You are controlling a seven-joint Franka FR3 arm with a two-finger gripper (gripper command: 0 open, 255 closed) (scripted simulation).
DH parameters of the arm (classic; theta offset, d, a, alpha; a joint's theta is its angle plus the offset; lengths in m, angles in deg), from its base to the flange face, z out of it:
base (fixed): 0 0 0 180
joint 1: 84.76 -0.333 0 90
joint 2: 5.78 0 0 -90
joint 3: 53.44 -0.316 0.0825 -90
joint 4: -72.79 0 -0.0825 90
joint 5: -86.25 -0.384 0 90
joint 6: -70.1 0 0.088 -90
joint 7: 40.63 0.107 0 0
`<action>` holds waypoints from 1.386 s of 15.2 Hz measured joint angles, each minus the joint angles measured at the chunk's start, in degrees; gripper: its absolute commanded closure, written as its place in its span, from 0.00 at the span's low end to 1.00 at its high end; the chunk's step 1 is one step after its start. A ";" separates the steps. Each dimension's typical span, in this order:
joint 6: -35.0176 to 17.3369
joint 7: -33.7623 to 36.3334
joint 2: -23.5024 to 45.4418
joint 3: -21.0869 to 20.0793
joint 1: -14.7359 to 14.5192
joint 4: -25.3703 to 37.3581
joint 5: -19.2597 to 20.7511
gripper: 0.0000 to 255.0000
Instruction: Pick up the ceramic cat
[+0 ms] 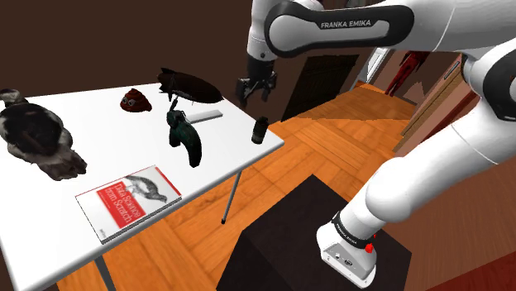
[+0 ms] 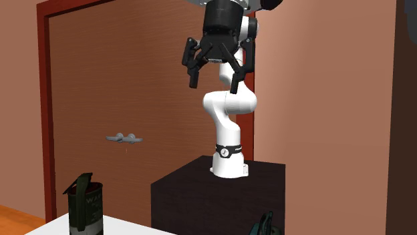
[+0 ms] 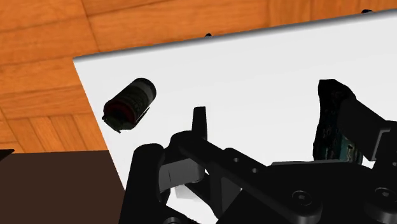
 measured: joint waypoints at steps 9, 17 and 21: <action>-1.75 8.88 20.77 -3.30 -2.20 14.29 5.39 0.00; 0.56 14.58 40.80 -3.03 -7.31 32.64 10.41 0.00; 0.56 15.41 44.91 -2.64 -8.45 36.06 11.22 0.00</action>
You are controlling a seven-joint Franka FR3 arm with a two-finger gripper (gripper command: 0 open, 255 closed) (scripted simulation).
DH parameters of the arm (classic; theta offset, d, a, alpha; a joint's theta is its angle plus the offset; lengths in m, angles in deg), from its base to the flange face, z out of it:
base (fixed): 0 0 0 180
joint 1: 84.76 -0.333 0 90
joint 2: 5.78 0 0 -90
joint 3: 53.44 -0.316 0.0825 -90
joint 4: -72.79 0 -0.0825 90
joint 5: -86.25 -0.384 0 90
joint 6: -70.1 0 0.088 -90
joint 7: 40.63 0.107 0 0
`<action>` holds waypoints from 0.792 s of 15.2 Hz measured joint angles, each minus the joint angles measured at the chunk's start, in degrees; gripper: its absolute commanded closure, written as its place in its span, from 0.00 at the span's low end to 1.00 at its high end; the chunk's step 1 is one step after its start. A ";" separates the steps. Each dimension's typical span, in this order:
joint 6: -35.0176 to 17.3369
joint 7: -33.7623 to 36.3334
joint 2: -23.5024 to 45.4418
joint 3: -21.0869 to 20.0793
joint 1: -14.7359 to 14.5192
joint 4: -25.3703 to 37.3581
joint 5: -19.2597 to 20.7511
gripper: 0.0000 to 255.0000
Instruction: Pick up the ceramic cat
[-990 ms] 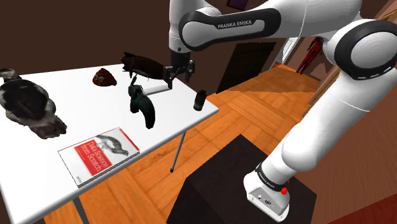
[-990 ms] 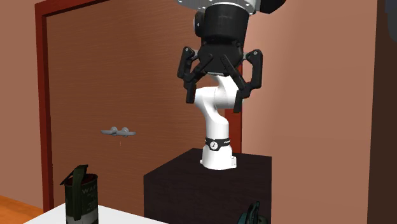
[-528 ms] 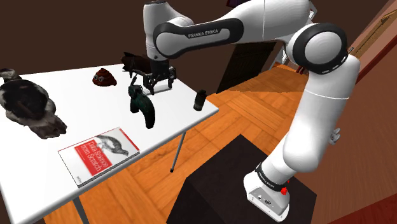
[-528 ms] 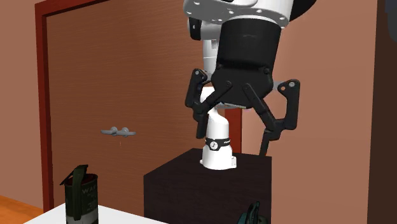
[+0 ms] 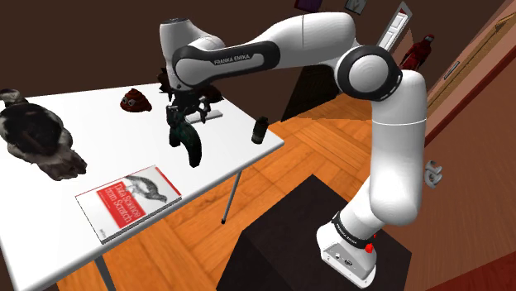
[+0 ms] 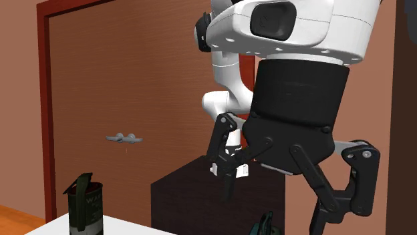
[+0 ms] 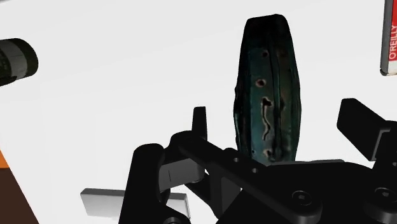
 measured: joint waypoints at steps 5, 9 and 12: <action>-2.93 0.60 1.57 0.36 0.00 -1.50 0.63 0.00; -3.41 0.76 1.62 0.35 -0.03 -1.89 0.69 1.00; -3.48 0.79 1.58 0.34 -0.04 -1.96 0.69 1.00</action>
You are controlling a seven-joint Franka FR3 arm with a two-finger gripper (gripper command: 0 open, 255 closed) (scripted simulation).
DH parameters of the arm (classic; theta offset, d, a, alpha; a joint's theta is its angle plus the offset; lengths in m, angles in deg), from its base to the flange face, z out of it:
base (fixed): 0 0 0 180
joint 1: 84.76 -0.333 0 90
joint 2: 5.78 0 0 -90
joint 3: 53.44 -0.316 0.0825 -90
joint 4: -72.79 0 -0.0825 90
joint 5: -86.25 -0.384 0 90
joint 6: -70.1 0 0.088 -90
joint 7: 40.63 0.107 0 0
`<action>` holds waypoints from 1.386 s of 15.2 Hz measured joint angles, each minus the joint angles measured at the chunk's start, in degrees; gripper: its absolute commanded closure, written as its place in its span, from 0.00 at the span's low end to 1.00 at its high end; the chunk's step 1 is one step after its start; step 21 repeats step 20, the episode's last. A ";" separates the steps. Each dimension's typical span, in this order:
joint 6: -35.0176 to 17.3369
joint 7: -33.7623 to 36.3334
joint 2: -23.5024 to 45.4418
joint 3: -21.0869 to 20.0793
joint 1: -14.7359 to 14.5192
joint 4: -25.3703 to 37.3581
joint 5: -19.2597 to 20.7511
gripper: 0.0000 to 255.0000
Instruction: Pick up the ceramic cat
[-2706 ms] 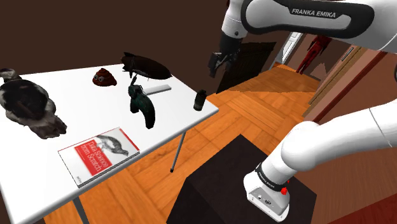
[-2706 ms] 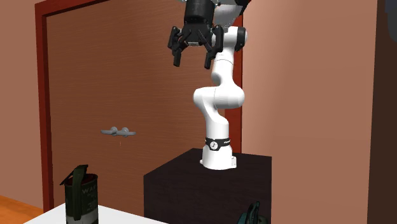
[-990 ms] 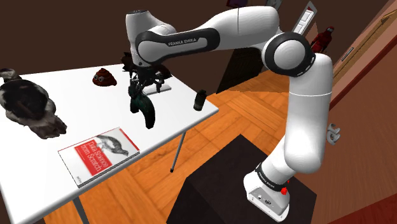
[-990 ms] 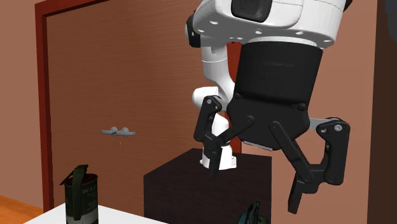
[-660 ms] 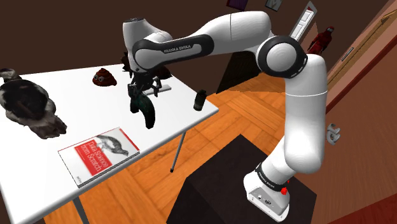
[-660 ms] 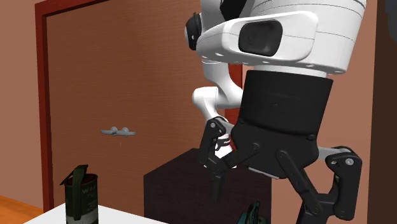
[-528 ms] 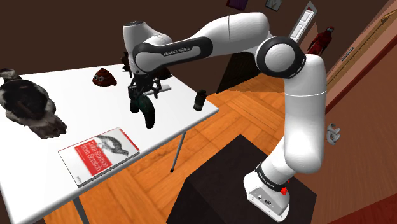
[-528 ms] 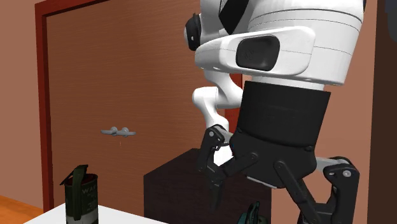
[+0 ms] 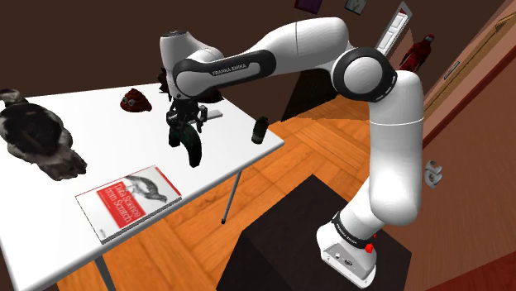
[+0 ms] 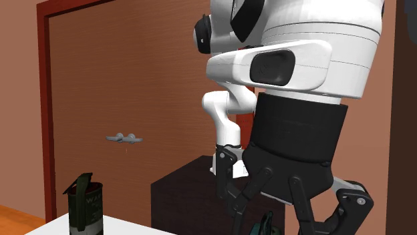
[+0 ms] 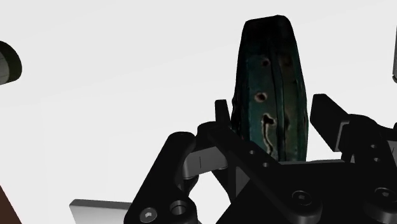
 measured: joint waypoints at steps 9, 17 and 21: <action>2.31 -0.55 -0.83 -0.17 0.04 1.46 -0.42 1.00; 7.33 -1.57 -3.22 -0.68 0.03 4.26 -1.38 1.00; 8.88 -1.95 -3.54 -0.72 0.02 5.54 -1.55 1.00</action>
